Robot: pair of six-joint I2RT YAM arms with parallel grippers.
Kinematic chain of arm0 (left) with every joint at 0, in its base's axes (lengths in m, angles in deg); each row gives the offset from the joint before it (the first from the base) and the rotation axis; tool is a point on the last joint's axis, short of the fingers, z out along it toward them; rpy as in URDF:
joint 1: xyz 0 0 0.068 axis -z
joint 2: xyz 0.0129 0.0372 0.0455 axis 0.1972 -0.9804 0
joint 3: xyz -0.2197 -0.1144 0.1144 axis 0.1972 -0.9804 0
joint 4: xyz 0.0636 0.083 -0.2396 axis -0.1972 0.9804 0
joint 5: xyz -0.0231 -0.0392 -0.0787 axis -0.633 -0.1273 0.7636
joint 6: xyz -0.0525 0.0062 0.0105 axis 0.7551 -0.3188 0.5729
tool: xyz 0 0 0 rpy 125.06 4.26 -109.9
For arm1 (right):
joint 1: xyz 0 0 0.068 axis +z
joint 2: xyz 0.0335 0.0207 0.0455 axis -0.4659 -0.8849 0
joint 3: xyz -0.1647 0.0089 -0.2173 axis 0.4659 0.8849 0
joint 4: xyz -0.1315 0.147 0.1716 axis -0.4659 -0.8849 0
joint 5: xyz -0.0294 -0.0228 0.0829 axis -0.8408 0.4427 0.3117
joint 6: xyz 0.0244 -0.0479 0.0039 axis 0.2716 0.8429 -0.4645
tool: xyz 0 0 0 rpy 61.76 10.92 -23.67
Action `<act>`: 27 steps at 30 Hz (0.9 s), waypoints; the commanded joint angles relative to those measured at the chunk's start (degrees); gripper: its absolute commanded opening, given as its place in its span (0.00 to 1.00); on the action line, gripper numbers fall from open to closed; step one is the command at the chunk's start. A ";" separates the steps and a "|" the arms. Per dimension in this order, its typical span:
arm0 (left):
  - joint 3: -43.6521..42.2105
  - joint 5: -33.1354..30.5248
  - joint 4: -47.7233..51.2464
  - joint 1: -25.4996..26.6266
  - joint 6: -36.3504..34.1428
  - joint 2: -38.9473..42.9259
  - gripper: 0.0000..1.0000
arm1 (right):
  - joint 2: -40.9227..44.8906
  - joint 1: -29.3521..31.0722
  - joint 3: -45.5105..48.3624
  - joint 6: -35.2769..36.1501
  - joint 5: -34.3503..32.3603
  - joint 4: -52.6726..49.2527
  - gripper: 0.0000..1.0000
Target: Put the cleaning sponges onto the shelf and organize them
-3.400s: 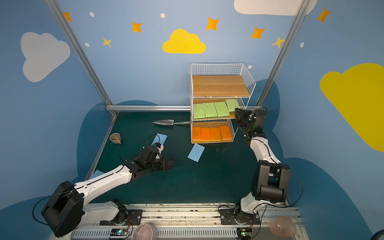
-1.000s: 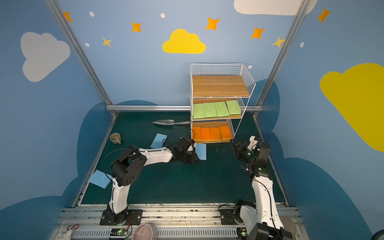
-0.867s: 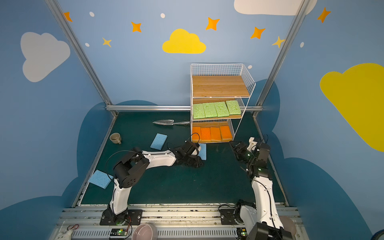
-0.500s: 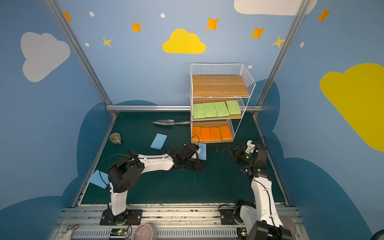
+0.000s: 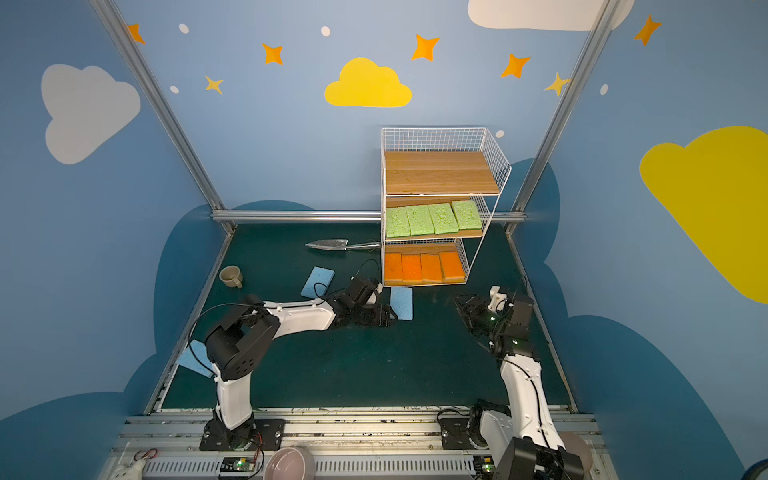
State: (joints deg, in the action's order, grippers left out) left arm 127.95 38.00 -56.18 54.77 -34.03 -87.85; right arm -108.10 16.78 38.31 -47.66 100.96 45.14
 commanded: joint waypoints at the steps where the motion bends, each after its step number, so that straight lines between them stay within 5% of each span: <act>1: 3.11 -0.32 0.31 0.06 -1.10 -3.16 0.77 | 1.11 0.33 0.86 1.99 0.91 -1.20 0.52; 15: 11.02 -0.96 -2.47 8.19 2.64 -7.40 0.75 | 0.47 0.38 3.58 4.07 3.38 -1.78 0.52; 21: 3.73 -1.96 -5.20 7.11 2.75 0.66 0.76 | 0.26 5.73 4.77 3.33 -1.25 -0.78 0.52; 27: -6.60 -5.98 -3.60 5.92 -0.22 12.52 0.84 | -8.69 13.63 4.12 -2.27 -5.77 3.63 0.50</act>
State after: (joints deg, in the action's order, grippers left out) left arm 124.21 34.46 -59.92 60.96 -32.28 -79.83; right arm -113.74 28.98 42.75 -47.36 98.16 46.41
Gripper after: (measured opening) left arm 0.832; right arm 0.503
